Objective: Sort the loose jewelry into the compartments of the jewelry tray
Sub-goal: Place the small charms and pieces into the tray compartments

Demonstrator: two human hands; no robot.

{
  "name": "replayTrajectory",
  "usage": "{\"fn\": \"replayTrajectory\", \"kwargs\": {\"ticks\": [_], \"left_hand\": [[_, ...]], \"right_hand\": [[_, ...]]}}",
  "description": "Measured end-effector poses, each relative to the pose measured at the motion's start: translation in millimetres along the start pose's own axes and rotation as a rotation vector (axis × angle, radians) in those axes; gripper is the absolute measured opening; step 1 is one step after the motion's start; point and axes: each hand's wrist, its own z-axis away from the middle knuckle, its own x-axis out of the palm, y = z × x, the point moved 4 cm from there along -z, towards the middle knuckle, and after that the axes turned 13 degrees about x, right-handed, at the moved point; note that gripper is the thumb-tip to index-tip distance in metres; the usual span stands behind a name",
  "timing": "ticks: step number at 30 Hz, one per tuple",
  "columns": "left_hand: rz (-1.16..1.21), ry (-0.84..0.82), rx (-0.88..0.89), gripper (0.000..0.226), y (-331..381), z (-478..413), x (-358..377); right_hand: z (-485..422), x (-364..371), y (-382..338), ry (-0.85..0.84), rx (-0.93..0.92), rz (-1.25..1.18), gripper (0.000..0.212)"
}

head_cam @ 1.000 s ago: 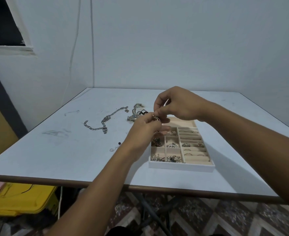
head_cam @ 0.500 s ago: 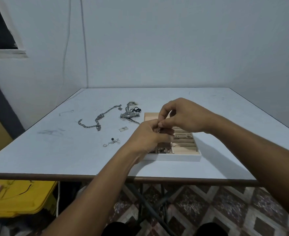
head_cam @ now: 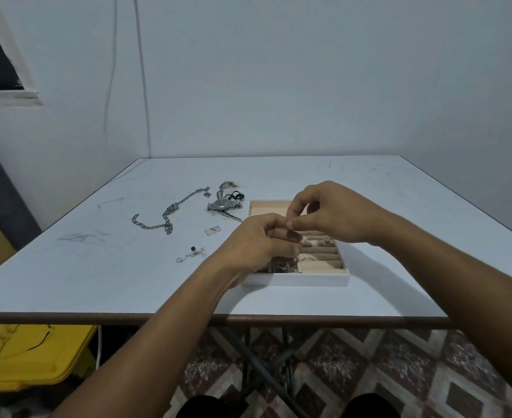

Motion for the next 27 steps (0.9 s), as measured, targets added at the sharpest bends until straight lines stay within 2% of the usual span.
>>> {"fn": "replayTrajectory", "kwargs": {"ticks": [4,8,14,17,20,27], "left_hand": [[-0.006,0.061,-0.009,0.023,-1,2,-21],[-0.109,0.216,0.066,0.01,5,14,-66],[-0.229,0.423,0.041,0.023,2,45,-131],[-0.244,0.485,0.024,0.024,0,56,-149],[-0.249,0.511,0.016,0.026,-2,62,-161],[-0.254,0.517,0.019,0.026,-6,65,-170]], "right_hand": [[-2,1,3,-0.007,-0.02,-0.099,0.005],[-9,18,-1,-0.072,-0.007,-0.152,0.003],[-32,68,-30,-0.125,-0.089,0.03,0.004],[-43,94,-50,-0.155,-0.142,0.137,0.013],[-55,115,-67,-0.175,-0.174,0.224,0.022],[-74,137,-82,-0.227,-0.147,0.306,0.029]]}}
